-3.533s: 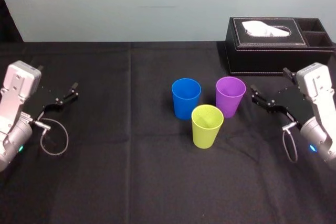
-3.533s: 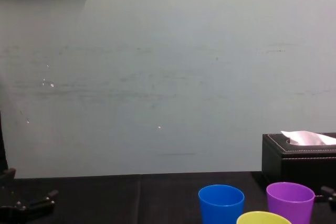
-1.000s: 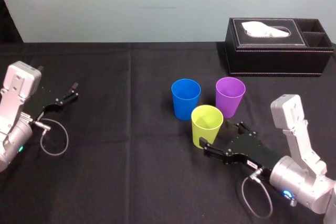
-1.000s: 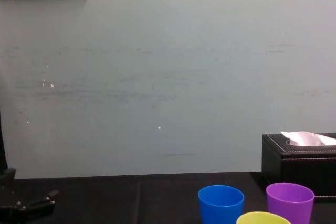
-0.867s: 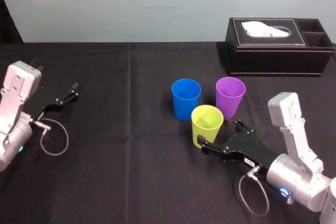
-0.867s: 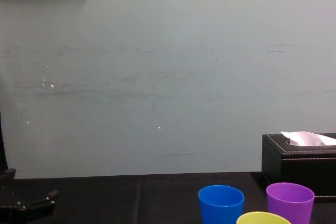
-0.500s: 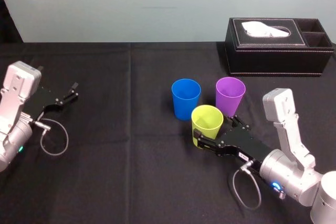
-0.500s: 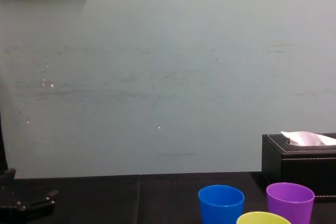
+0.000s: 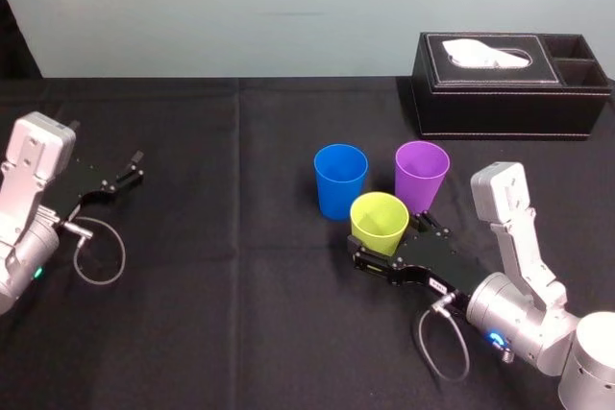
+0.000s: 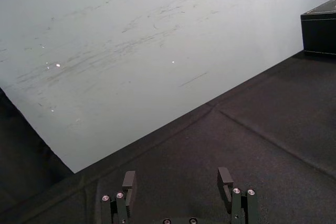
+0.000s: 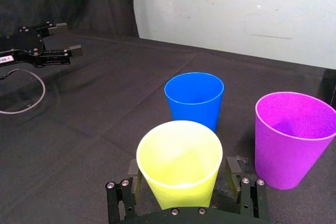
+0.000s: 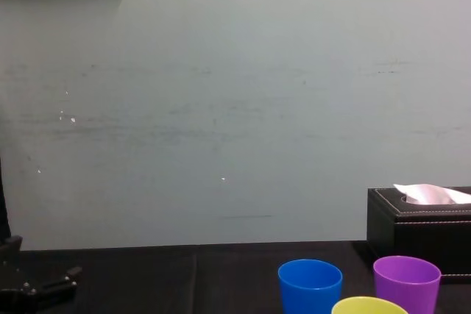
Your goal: Stack the three plastic cups sequentially using one hand.
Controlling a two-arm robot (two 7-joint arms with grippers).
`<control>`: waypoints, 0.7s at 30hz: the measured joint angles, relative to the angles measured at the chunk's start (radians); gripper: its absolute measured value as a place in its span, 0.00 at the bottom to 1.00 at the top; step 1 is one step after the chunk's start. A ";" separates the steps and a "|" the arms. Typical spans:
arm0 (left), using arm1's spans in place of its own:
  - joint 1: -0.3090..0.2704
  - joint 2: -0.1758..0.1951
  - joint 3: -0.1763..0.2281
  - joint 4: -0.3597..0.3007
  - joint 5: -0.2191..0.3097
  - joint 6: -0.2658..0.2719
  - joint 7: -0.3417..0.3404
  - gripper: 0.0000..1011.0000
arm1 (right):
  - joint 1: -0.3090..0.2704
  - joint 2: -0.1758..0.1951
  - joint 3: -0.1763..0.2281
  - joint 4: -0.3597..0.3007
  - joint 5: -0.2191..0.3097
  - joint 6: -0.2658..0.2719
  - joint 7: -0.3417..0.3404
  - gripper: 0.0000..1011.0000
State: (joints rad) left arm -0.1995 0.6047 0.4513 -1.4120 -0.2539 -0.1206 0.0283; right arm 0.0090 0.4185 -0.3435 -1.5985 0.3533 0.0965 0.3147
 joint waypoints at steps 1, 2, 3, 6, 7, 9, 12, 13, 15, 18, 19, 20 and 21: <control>0.000 0.000 0.000 0.000 0.000 0.000 0.000 1.00 | 0.000 0.000 0.000 0.000 0.000 0.000 0.000 0.99; 0.000 0.000 0.000 0.000 0.000 0.000 0.000 1.00 | -0.001 0.001 0.000 -0.001 0.001 0.000 0.000 0.99; 0.000 0.000 0.000 0.000 0.000 0.000 0.000 1.00 | -0.001 0.001 0.000 -0.002 0.001 0.000 0.000 0.99; 0.000 0.000 0.000 0.000 0.000 0.000 0.000 1.00 | -0.001 0.002 0.001 -0.003 0.003 0.000 0.000 0.99; 0.000 0.000 0.000 0.000 0.000 0.000 0.000 1.00 | -0.002 0.003 0.001 -0.003 0.003 0.000 0.000 0.96; 0.000 0.000 0.000 0.000 0.000 0.000 0.000 1.00 | -0.002 0.003 0.001 -0.004 0.004 0.000 0.000 0.92; 0.000 0.000 0.000 0.000 0.000 0.000 0.000 1.00 | -0.002 0.004 0.001 -0.004 0.005 0.000 0.000 0.86; 0.000 0.000 0.000 0.000 0.000 0.000 0.000 1.00 | -0.002 0.004 0.001 -0.005 0.006 0.000 0.000 0.83; 0.000 0.000 0.000 0.000 0.000 0.000 0.000 1.00 | -0.002 0.004 0.001 -0.005 0.006 0.000 0.000 0.78; 0.000 0.000 0.000 0.000 0.000 0.000 0.000 1.00 | -0.003 0.005 0.001 -0.005 0.007 0.000 0.000 0.75; 0.000 0.000 0.000 0.000 0.000 0.000 0.000 1.00 | -0.003 0.005 0.001 -0.005 0.007 0.000 0.000 0.74; 0.000 0.000 0.000 0.000 0.000 0.000 0.000 1.00 | -0.003 0.005 0.001 -0.006 0.007 0.000 -0.001 0.74; 0.000 0.000 0.000 0.000 0.000 0.000 0.000 1.00 | -0.003 0.005 0.001 -0.006 0.007 0.000 -0.001 0.73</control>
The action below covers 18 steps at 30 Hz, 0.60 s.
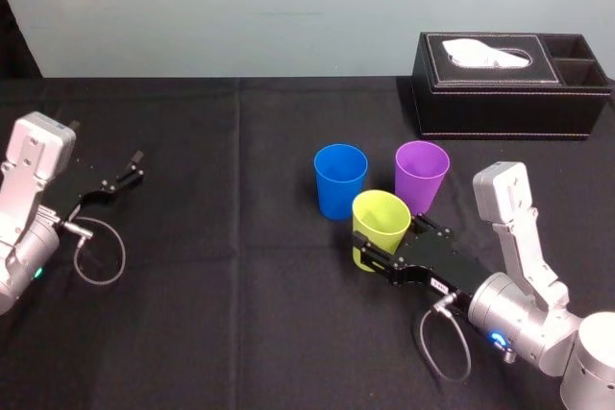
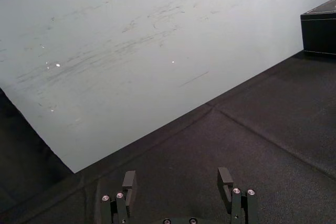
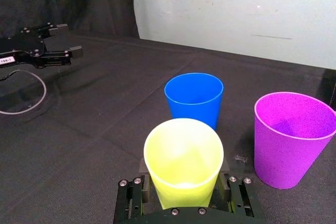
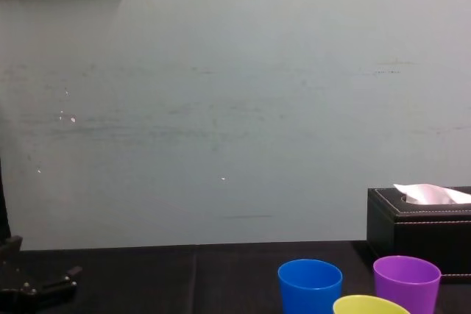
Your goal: Stack the three plastic cups sequentially using one hand.
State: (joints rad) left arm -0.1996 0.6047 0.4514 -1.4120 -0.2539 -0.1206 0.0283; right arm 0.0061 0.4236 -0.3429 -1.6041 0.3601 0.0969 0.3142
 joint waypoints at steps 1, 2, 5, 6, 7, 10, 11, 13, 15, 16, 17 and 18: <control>0.000 0.000 0.000 0.000 0.000 0.000 0.000 1.00 | 0.000 0.000 0.000 0.000 0.000 0.000 0.000 0.73; 0.000 0.000 0.000 0.000 0.000 0.000 0.000 1.00 | -0.002 0.001 0.001 -0.003 0.000 0.000 0.000 0.73; 0.000 0.000 0.000 0.000 0.000 0.000 0.000 1.00 | -0.010 0.006 0.013 -0.028 -0.002 0.004 0.002 0.72; 0.000 0.000 0.000 0.000 0.000 0.000 0.000 1.00 | -0.011 0.007 0.015 -0.034 -0.002 0.006 0.002 0.72; 0.000 0.000 0.000 0.000 0.000 0.000 0.000 1.00 | -0.015 0.011 0.021 -0.051 -0.003 0.012 0.003 0.72; 0.000 0.000 0.000 0.000 0.000 0.000 0.000 1.00 | -0.018 0.019 0.035 -0.097 0.000 0.034 0.004 0.72; 0.000 0.000 0.000 0.000 0.000 0.000 0.000 1.00 | -0.018 0.022 0.038 -0.108 0.001 0.043 0.005 0.72; 0.000 0.000 0.000 0.000 0.000 0.000 0.000 1.00 | -0.018 0.027 0.044 -0.129 0.006 0.060 0.007 0.72; 0.000 0.000 0.000 0.000 0.000 0.000 0.000 1.00 | -0.009 0.034 0.050 -0.161 0.020 0.099 0.012 0.72; 0.000 0.000 0.000 0.000 0.000 0.000 0.000 1.00 | 0.002 0.037 0.050 -0.179 0.029 0.126 0.016 0.72; 0.000 0.000 0.000 0.000 0.000 0.000 0.000 1.00 | 0.008 0.039 0.050 -0.185 0.032 0.138 0.016 0.72; 0.000 0.000 0.000 0.000 0.000 0.000 0.000 1.00 | 0.023 0.040 0.046 -0.194 0.035 0.158 0.017 0.72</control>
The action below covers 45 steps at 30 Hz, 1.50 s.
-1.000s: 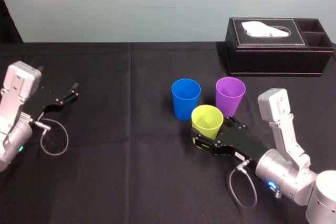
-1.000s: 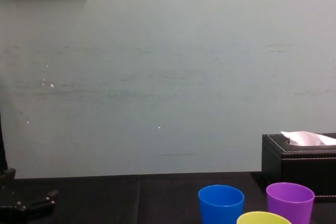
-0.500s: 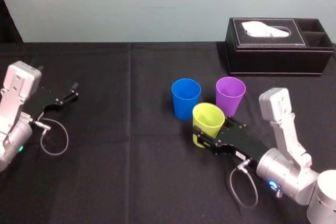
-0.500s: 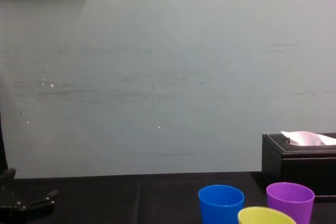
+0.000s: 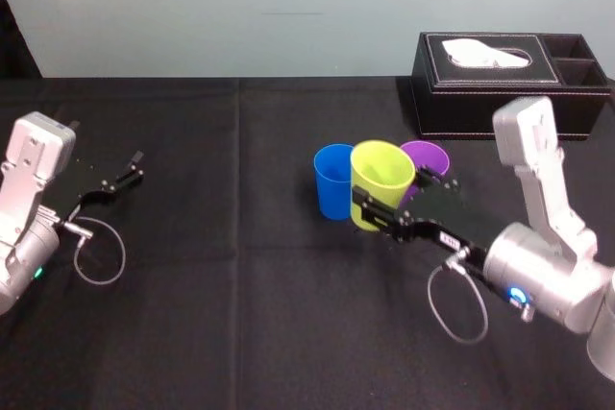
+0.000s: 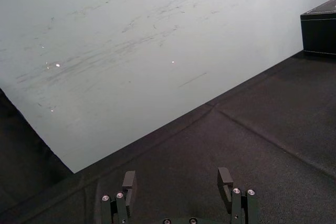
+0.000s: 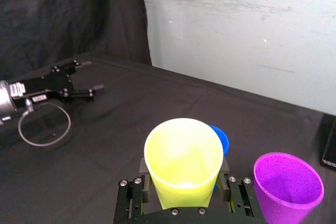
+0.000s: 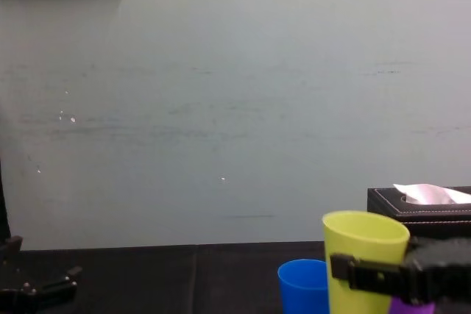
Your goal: Stack the three plastic cups sequentially using one hand.
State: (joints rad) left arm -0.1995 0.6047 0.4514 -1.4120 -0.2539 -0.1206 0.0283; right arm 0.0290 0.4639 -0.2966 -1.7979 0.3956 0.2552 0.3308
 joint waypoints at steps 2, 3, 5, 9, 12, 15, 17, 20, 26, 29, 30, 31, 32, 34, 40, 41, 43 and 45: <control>0.000 0.000 0.000 0.000 0.000 0.000 0.000 1.00 | 0.008 0.000 -0.003 -0.004 0.001 0.011 0.000 0.72; 0.000 0.000 0.000 0.000 0.000 0.000 0.000 1.00 | 0.027 0.000 -0.011 -0.009 0.002 0.030 -0.001 0.72; 0.000 0.000 0.000 0.000 0.000 0.000 0.000 1.00 | 0.054 -0.004 -0.023 -0.012 0.001 0.054 -0.003 0.72; 0.000 0.000 0.000 0.000 0.000 0.000 0.000 1.00 | 0.100 -0.023 -0.049 -0.004 -0.013 0.085 -0.024 0.72; 0.000 0.000 0.000 0.000 0.000 0.000 0.000 1.00 | 0.117 -0.034 -0.057 0.004 -0.019 0.096 -0.033 0.72; 0.000 0.000 0.000 0.000 0.000 0.000 0.000 1.00 | 0.139 -0.050 -0.066 0.019 -0.027 0.105 -0.043 0.72; 0.000 0.000 0.000 0.000 0.000 0.000 0.000 1.00 | 0.156 -0.061 -0.073 0.036 -0.034 0.109 -0.049 0.72; 0.000 0.000 0.000 0.000 0.000 0.000 0.000 1.00 | 0.176 -0.074 -0.082 0.061 -0.047 0.109 -0.053 0.72; 0.000 0.000 0.000 0.000 0.000 0.000 0.000 1.00 | 0.196 -0.091 -0.093 0.100 -0.069 0.101 -0.055 0.72; 0.000 0.000 0.000 0.000 0.000 0.000 0.000 1.00 | 0.200 -0.104 -0.094 0.121 -0.081 0.085 -0.062 0.72; 0.000 0.000 0.000 0.000 0.000 0.000 0.000 1.00 | 0.201 -0.112 -0.092 0.132 -0.086 0.076 -0.066 0.72; 0.000 0.000 0.000 0.000 0.000 0.000 0.000 1.00 | 0.202 -0.116 -0.091 0.137 -0.088 0.072 -0.068 0.72; 0.000 0.000 0.000 0.000 0.000 0.000 0.000 1.00 | 0.202 -0.123 -0.089 0.146 -0.092 0.066 -0.070 0.72; 0.000 0.000 0.000 0.000 0.000 0.000 0.000 1.00 | 0.202 -0.129 -0.087 0.154 -0.095 0.059 -0.071 0.72; 0.000 0.000 0.000 0.000 0.000 0.000 0.000 1.00 | 0.202 -0.145 -0.079 0.177 -0.103 0.043 -0.070 0.72; 0.000 0.000 0.000 0.000 0.000 0.000 0.000 1.00 | 0.202 -0.147 -0.078 0.179 -0.104 0.042 -0.070 0.72; 0.000 0.000 0.000 0.000 0.000 0.000 0.000 1.00 | 0.203 -0.152 -0.076 0.188 -0.106 0.036 -0.068 0.72; 0.000 0.000 0.000 0.000 0.000 0.000 0.000 1.00 | 0.205 -0.155 -0.075 0.195 -0.108 0.032 -0.067 0.72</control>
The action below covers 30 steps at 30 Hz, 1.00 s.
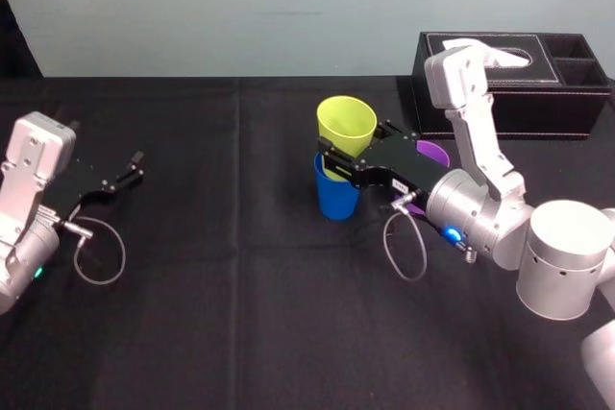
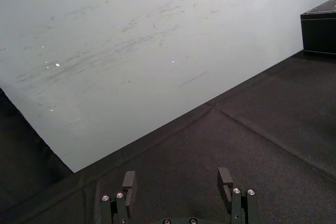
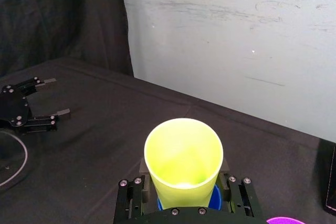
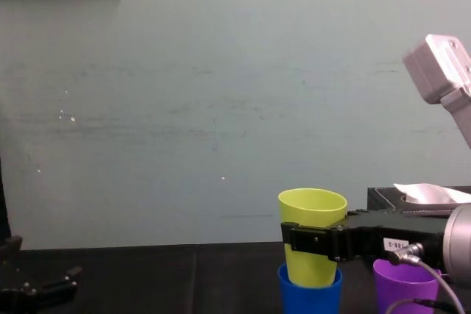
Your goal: Stack the three plastic cups sequentially using one hand.
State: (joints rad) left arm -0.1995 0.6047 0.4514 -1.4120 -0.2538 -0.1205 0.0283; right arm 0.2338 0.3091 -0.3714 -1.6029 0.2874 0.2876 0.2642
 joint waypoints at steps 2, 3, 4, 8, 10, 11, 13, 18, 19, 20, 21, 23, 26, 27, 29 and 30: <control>0.000 0.000 0.000 0.000 0.000 0.000 0.000 1.00 | 0.003 -0.005 0.001 0.011 -0.004 -0.008 0.003 0.72; 0.000 0.000 0.000 0.000 0.000 0.000 0.000 1.00 | 0.005 -0.006 0.001 0.016 -0.006 -0.010 0.004 0.72; 0.000 0.000 0.000 0.000 0.000 0.000 0.000 1.00 | 0.007 -0.009 0.001 0.024 -0.009 -0.015 0.005 0.72; 0.000 0.000 0.000 0.000 0.000 0.000 0.000 1.00 | 0.012 -0.014 0.001 0.040 -0.015 -0.024 0.008 0.72; 0.000 0.000 0.000 0.000 0.000 0.000 0.000 1.00 | 0.014 -0.018 0.001 0.050 -0.020 -0.030 0.011 0.72; 0.000 0.000 0.000 0.000 0.000 0.000 0.000 1.00 | 0.015 -0.019 0.001 0.053 -0.022 -0.032 0.011 0.72; 0.000 0.000 0.000 0.000 0.000 0.000 0.000 1.00 | 0.016 -0.024 0.001 0.063 -0.028 -0.037 0.010 0.72; 0.000 0.000 0.000 0.000 0.000 0.000 0.000 1.00 | 0.018 -0.027 0.002 0.070 -0.032 -0.037 0.008 0.72; 0.000 0.000 0.000 0.000 0.000 0.000 0.000 1.00 | 0.017 -0.027 0.002 0.069 -0.032 -0.037 0.008 0.72; 0.000 0.000 0.000 0.000 0.000 0.000 0.000 1.00 | 0.017 -0.027 0.002 0.068 -0.032 -0.037 0.008 0.72; 0.000 0.000 0.000 0.000 0.000 0.000 0.000 1.00 | 0.017 -0.027 0.002 0.068 -0.032 -0.037 0.008 0.72; 0.000 0.000 0.000 0.000 0.000 0.000 0.000 1.00 | 0.017 -0.026 0.002 0.067 -0.031 -0.037 0.008 0.72; 0.000 0.000 0.000 0.000 0.000 0.000 0.000 1.00 | 0.017 -0.025 0.002 0.066 -0.030 -0.037 0.008 0.80; 0.000 0.000 0.000 0.000 0.000 0.000 0.000 1.00 | 0.017 -0.025 0.002 0.065 -0.030 -0.037 0.008 0.81; 0.000 0.000 0.000 0.000 0.000 0.000 0.000 1.00 | 0.017 -0.025 0.002 0.065 -0.029 -0.037 0.008 0.87; 0.000 0.000 0.000 0.000 0.000 0.000 0.000 1.00 | 0.017 -0.025 0.001 0.064 -0.029 -0.037 0.008 0.87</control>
State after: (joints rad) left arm -0.1995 0.6047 0.4514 -1.4120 -0.2539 -0.1205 0.0283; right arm 0.2504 0.2843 -0.3701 -1.5387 0.2583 0.2511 0.2725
